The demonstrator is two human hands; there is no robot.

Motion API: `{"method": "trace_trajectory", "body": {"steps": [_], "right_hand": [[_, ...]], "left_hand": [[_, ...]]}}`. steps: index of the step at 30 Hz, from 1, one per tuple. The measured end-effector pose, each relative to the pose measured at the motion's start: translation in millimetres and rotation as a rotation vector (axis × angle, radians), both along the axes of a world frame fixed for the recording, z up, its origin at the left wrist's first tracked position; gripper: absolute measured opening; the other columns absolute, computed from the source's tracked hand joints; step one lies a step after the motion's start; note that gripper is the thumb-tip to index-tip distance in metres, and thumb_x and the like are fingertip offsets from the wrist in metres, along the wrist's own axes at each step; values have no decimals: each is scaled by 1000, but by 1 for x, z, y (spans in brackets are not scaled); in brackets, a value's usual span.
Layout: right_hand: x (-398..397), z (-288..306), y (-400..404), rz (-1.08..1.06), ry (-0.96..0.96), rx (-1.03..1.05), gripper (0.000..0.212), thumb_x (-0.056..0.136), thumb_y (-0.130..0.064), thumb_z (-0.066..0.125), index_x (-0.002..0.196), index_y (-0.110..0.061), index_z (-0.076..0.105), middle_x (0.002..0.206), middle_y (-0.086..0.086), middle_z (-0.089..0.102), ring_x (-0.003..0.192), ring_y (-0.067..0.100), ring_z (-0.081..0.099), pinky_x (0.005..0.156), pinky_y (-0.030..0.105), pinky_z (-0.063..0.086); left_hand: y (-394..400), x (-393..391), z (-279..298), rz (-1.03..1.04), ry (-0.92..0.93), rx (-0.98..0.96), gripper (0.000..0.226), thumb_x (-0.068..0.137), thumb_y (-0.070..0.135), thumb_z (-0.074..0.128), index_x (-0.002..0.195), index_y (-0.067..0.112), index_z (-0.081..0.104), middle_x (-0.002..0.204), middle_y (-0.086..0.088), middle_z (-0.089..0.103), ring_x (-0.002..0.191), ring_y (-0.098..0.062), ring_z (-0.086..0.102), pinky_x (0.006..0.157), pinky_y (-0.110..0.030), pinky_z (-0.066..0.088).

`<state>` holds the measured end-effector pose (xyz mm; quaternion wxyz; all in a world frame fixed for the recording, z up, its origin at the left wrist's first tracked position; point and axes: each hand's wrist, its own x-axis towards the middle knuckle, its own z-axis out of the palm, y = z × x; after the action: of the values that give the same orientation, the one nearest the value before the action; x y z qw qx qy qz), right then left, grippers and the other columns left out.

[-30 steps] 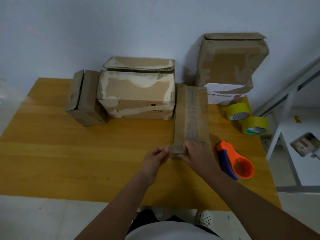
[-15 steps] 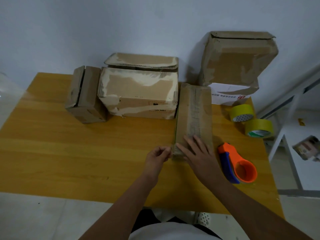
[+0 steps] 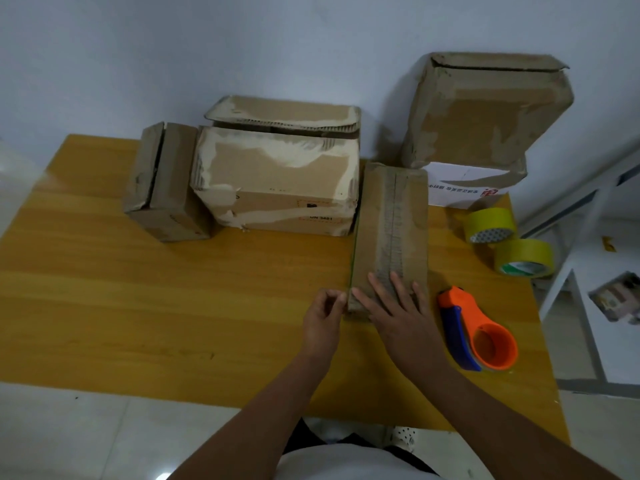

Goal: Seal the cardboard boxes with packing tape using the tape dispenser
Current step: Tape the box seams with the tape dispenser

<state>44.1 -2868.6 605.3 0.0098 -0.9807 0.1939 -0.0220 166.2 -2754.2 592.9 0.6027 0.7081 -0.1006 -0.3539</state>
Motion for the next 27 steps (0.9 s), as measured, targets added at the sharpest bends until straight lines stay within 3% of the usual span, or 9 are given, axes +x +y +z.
{"method": "trace_trajectory", "body": {"steps": [6,11,14,16,18,20,21,24,27], "right_hand": [[1,-2,0,-11,8,-2,70,97,-31,55,153,-40,14,163,-3,15,149,32,16,117,55,17],[0,0,0,-6,10,7,61,100,-32,46,153,-40,17,162,-3,18,149,32,17,116,56,20],[0,1,0,-7,34,11,55,100,-37,31,153,-40,14,162,-3,17,149,32,15,116,56,22],[1,2,0,-6,35,18,57,101,-36,35,153,-40,14,162,-4,17,149,32,14,116,57,21],[1,2,0,-6,36,34,63,100,-33,48,153,-40,15,162,-4,16,149,32,14,116,57,20],[1,3,-1,-10,35,48,67,97,-33,55,153,-40,17,162,-4,16,149,32,14,116,57,19],[1,4,0,-12,37,54,68,97,-32,56,153,-40,17,162,-4,16,149,32,14,117,57,19],[1,4,0,-8,32,64,70,95,-31,58,153,-39,19,162,-4,17,149,33,16,116,57,19],[2,6,1,-5,32,57,64,98,-33,50,153,-40,18,162,-4,18,148,33,18,115,57,21]], "left_hand": [[-12,-6,-14,-9,-152,200,25,103,29,48,113,6,49,115,-8,43,89,-7,45,71,-8,39],[-15,16,-8,-134,-62,309,25,105,26,47,116,6,58,120,-12,57,106,-27,57,87,-39,50],[11,17,8,-134,-135,227,24,103,25,51,122,18,65,119,4,65,111,-13,61,95,-34,52],[23,11,16,-211,-132,136,31,102,21,53,132,19,61,129,7,64,117,-5,58,98,-22,49],[23,1,20,-275,-174,119,39,103,16,50,142,19,52,135,-1,61,117,-3,59,88,-7,47],[19,-11,22,-324,-333,169,46,104,12,46,149,20,38,126,-15,65,99,-8,63,65,-6,44],[18,-15,22,-366,-419,192,50,104,11,45,151,21,31,126,-17,64,96,-11,63,65,-6,42],[23,-6,24,-496,-521,225,56,104,15,48,155,18,25,146,-5,51,123,-19,56,93,-15,43],[24,17,25,-604,-628,218,57,100,22,58,152,16,35,143,-4,54,125,-20,56,99,-26,46]]}}
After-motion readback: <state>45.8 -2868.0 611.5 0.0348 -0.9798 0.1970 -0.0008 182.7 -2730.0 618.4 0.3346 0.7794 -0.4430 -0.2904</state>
